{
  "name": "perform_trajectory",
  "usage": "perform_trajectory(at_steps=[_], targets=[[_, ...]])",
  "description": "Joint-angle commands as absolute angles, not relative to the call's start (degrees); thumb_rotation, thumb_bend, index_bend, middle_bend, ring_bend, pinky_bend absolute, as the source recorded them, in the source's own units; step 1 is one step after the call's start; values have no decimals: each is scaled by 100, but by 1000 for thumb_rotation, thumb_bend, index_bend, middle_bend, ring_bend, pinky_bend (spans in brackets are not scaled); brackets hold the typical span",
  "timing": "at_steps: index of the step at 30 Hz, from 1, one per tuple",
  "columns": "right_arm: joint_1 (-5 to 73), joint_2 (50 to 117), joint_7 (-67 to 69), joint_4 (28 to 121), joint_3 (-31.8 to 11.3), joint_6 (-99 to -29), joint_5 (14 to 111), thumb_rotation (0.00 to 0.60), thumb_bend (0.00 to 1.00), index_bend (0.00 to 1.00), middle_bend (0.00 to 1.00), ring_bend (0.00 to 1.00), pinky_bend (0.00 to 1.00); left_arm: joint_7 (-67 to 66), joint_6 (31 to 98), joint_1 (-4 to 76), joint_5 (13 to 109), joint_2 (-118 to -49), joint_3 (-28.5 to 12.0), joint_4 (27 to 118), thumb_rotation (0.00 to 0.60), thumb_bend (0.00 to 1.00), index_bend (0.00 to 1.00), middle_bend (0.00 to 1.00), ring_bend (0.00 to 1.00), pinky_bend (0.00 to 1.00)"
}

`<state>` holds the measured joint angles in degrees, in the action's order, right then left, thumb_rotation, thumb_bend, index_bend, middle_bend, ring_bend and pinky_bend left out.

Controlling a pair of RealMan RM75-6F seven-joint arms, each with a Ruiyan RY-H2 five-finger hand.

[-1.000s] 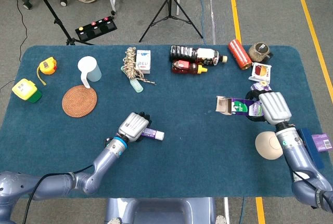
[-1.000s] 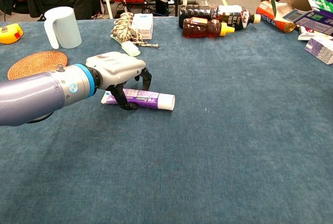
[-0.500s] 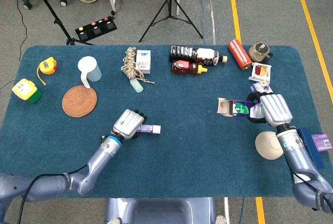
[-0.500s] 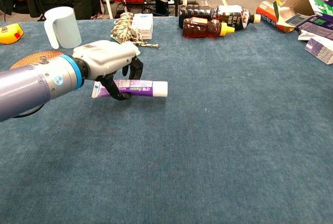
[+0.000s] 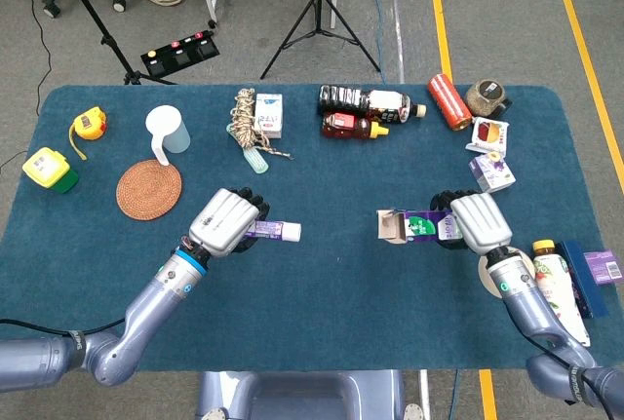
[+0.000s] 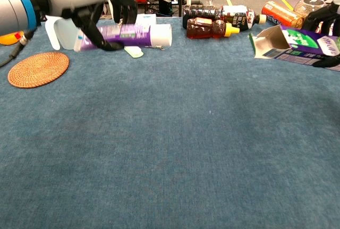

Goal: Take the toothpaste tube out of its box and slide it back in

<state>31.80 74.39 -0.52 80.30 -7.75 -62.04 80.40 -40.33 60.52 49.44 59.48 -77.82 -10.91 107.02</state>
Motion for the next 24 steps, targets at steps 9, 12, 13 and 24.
perform_trajectory(at_steps=[9, 12, 13, 24], targets=[[3700, 8098, -2220, 9189, -1160, -5864, 6990, 600, 486, 474, 565, 600, 649, -5071, 6504, 5531, 4643, -7506, -1572, 11572, 600, 308, 583, 441, 350, 550], [3850, 8244, -2649, 9279, -1293, -5825, 6569, 600, 488, 474, 566, 602, 651, -5152, 6546, 5652, 4471, -7602, -1574, 11537, 600, 309, 583, 441, 351, 549], [3898, 8294, -2762, 9291, -1336, -5822, 6433, 600, 488, 474, 566, 603, 653, -5163, 6555, 5687, 4420, -7633, -1573, 11525, 600, 309, 583, 441, 351, 549], [4341, 8627, -3735, 9351, -1770, -6034, 4909, 600, 498, 475, 570, 611, 665, -5488, 6724, 6045, 4149, -7913, -1443, 11340, 600, 308, 583, 441, 351, 549]])
